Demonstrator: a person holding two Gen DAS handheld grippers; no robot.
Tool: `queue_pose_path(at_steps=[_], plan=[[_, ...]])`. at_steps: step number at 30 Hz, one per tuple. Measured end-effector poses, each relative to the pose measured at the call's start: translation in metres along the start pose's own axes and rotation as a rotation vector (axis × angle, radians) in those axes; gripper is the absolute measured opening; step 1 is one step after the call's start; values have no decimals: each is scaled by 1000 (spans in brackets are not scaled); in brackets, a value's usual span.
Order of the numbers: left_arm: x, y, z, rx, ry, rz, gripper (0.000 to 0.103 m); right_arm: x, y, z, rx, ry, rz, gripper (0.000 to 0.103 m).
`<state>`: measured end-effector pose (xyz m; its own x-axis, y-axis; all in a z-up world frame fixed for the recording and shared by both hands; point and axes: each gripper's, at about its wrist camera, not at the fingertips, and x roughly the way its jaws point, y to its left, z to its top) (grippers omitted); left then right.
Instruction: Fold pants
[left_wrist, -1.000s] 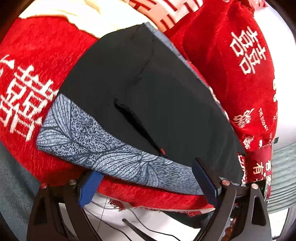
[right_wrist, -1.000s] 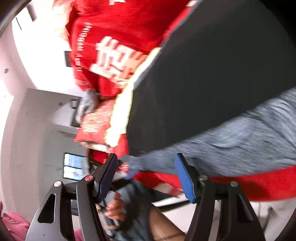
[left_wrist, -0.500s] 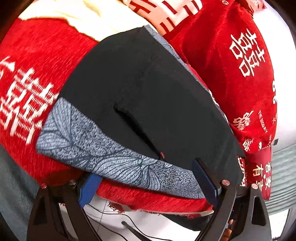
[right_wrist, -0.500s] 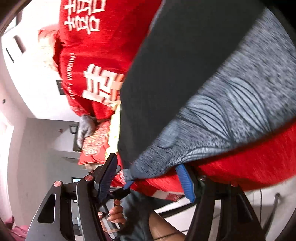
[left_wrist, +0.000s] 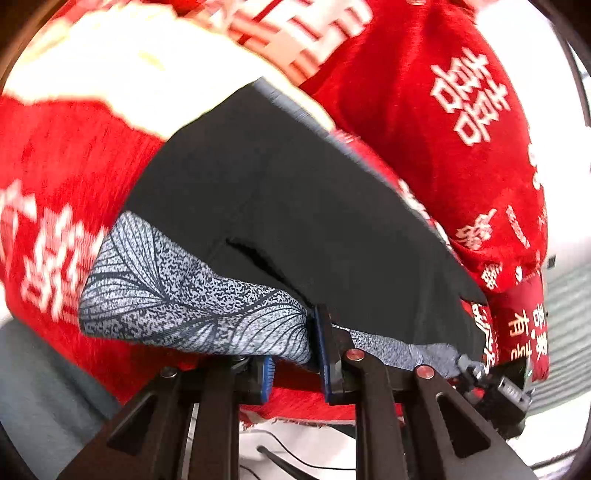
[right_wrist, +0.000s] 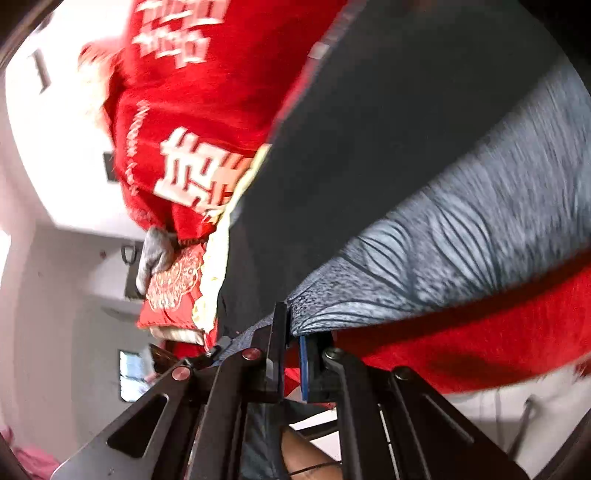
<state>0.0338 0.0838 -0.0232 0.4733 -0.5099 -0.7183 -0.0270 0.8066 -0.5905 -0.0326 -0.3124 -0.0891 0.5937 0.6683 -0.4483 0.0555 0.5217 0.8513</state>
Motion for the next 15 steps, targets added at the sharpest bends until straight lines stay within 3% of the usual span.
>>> queue_pose_path(at_steps=[7, 15], plan=[[-4, -38, 63, 109, -47, -32, 20, 3, 58, 72, -181, 11, -28, 6], [48, -67, 161, 199, -98, 6, 20, 57, 86, 180, -323, 79, -109, 6]])
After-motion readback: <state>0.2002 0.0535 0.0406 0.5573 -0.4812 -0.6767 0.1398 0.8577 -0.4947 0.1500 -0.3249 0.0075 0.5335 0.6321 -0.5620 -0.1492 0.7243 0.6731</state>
